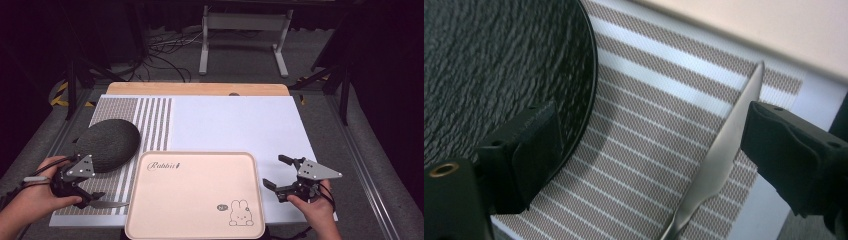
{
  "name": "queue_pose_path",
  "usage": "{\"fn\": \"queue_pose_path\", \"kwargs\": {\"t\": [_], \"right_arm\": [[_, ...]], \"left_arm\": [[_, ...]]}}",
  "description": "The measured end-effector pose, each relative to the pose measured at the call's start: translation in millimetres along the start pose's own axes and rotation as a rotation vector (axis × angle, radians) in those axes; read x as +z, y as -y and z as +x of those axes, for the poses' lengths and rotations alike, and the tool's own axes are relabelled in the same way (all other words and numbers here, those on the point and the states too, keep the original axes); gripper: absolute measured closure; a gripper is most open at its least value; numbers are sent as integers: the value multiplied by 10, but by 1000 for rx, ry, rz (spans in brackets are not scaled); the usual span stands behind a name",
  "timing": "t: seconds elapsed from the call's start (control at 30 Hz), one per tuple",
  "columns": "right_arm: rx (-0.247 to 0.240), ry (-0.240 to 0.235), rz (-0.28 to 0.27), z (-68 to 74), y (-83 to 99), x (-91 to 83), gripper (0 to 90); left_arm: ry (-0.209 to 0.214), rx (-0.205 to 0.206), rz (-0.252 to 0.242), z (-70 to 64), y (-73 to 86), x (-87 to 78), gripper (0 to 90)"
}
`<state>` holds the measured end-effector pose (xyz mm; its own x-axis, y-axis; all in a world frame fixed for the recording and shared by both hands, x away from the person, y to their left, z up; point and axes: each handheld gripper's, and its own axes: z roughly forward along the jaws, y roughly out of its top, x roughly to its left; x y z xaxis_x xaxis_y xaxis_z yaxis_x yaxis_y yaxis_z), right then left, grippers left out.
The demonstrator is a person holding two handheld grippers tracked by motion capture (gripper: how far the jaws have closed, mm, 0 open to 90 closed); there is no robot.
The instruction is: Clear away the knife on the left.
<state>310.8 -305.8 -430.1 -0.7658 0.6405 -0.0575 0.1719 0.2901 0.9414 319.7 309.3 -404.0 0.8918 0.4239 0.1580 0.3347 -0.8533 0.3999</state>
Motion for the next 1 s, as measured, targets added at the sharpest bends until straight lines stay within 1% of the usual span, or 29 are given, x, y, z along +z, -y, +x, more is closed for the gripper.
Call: {"fn": "queue_pose_path", "kwargs": {"t": [0.1,0.13,0.17,0.2,0.27,0.33,0.37,0.47,0.5,0.53,0.6,0.67,0.7,0.77,0.8,0.87,0.9,0.97,1.0], "right_arm": [[-1,0,2,1,-2,4,39],[-5,2,4,4,-4,2,39],[-9,-2,5,9,-4,3,39],[-11,-6,5,11,-2,4,39],[-12,-5,9,11,4,7,39],[-11,-8,14,6,11,12,38],[-11,-9,14,4,13,15,38],[-13,-10,16,7,13,20,38],[-14,-12,15,10,13,19,38],[-14,-12,15,10,13,19,38],[-14,-15,16,15,12,11,38],[-13,-15,13,16,11,10,38],[-13,-16,15,16,9,10,38],[-14,-20,16,19,8,14,37],[-15,-19,17,20,7,15,37],[-18,-22,21,20,9,17,37],[-18,-21,19,20,11,17,37],[-15,-21,17,18,11,15,36],[-14,-21,17,17,11,14,38]], "left_arm": [[12,28,42,-4,-2,-2,112],[12,28,42,-4,-2,-2,115],[11,42,60,-1,-5,-5,119],[23,54,81,6,-5,-18,122],[31,61,102,12,-4,-28,126],[28,78,121,20,-3,-31,136],[32,86,150,28,-1,-30,143],[36,100,186,45,16,-5,153],[36,100,186,45,16,-5,162],[48,107,205,53,23,7,162],[51,119,231,55,36,32,174],[60,142,259,63,40,50,184],[66,163,274,70,43,60,189],[69,184,291,76,52,74,213],[73,203,305,85,56,81,220],[92,228,323,96,71,100,262],[98,236,330,100,75,108,269],[120,246,344,105,96,129,298],[128,245,350,103,107,146,303]]}}
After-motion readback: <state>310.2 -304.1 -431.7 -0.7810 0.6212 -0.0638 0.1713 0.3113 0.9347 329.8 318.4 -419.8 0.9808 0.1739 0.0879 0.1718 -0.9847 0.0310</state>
